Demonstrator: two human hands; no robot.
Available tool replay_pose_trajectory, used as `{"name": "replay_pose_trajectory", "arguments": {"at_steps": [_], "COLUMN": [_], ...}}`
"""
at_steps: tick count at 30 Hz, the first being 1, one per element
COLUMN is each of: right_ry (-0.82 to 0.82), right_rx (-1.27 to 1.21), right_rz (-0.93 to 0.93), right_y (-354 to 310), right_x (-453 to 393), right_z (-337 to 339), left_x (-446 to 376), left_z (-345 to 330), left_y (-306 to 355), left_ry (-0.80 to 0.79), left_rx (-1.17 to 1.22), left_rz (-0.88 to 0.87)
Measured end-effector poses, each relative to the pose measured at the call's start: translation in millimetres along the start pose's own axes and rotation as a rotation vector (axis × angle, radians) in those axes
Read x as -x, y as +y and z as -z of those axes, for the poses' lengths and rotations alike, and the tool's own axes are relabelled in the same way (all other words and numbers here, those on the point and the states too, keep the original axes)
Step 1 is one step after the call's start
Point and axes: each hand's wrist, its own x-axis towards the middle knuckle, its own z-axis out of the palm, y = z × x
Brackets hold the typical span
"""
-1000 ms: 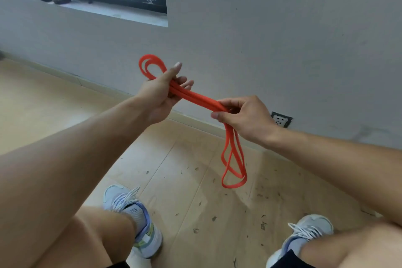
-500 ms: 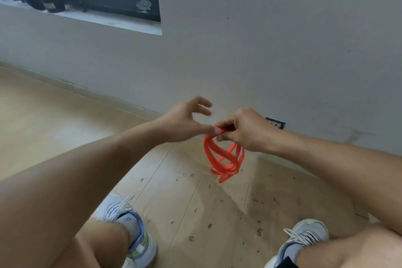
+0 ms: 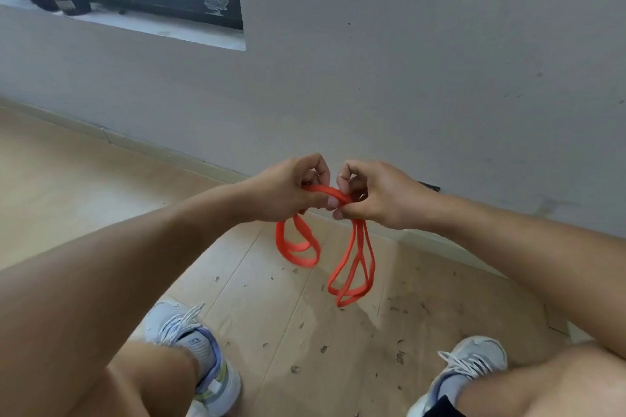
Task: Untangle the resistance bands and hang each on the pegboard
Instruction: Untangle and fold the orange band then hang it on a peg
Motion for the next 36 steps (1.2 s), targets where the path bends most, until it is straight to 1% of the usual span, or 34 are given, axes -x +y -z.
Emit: {"name": "replay_pose_trajectory", "arguments": {"at_steps": [4, 7, 10, 12, 15, 19, 21, 25, 27, 31, 34, 36], "right_ry": [-0.005, -0.045, 0.009, 0.060, 0.163, 0.330, 0.326, 0.252, 0.268, 0.316, 0.336, 0.320], "right_rx": [-0.249, -0.346, -0.475, -0.538, -0.516, -0.449, -0.356, -0.168, -0.075, -0.039, -0.041, -0.102], "right_rz": [-0.028, -0.085, -0.114, -0.109, -0.078, -0.051, -0.069, -0.083, -0.094, -0.103, -0.095, -0.090], "right_y": [10.1, 16.8, 20.7, 20.2, 18.1, 19.1, 20.1, 21.0, 21.6, 20.4, 19.2, 20.8], "right_x": [0.9, 0.8, -1.4, -2.3, -1.7, -0.7, 1.0, 2.9, 1.9, 0.8, 1.2, 1.9], "right_z": [2.6, 1.3, 4.5, 8.7, 12.3, 11.2, 11.9, 12.7, 13.2, 16.1, 16.8, 15.5], "left_x": [1.1, 1.0, 1.0, 0.4, -0.5, -1.0, -2.7, -3.4, -2.9, -2.6, -1.3, 0.1], "left_z": [4.1, 8.1, 12.3, 14.3, 16.6, 16.1, 14.4, 10.6, 8.7, 6.4, 5.6, 5.5], "left_y": [0.4, -1.2, -3.7, -3.1, -0.8, -3.6, -6.6, -7.7, -6.5, -2.6, 2.1, 4.4], "left_ry": [0.093, 0.137, 0.142, 0.174, 0.211, 0.215, 0.224, 0.262, 0.274, 0.274, 0.278, 0.281], "left_rx": [0.047, 0.116, 0.115, 0.116, 0.121, -0.071, -0.107, -0.145, -0.165, -0.240, -0.221, -0.195], "left_rz": [-0.045, -0.048, -0.093, -0.104, -0.110, -0.120, -0.114, -0.094, -0.098, -0.107, -0.139, -0.156]}}
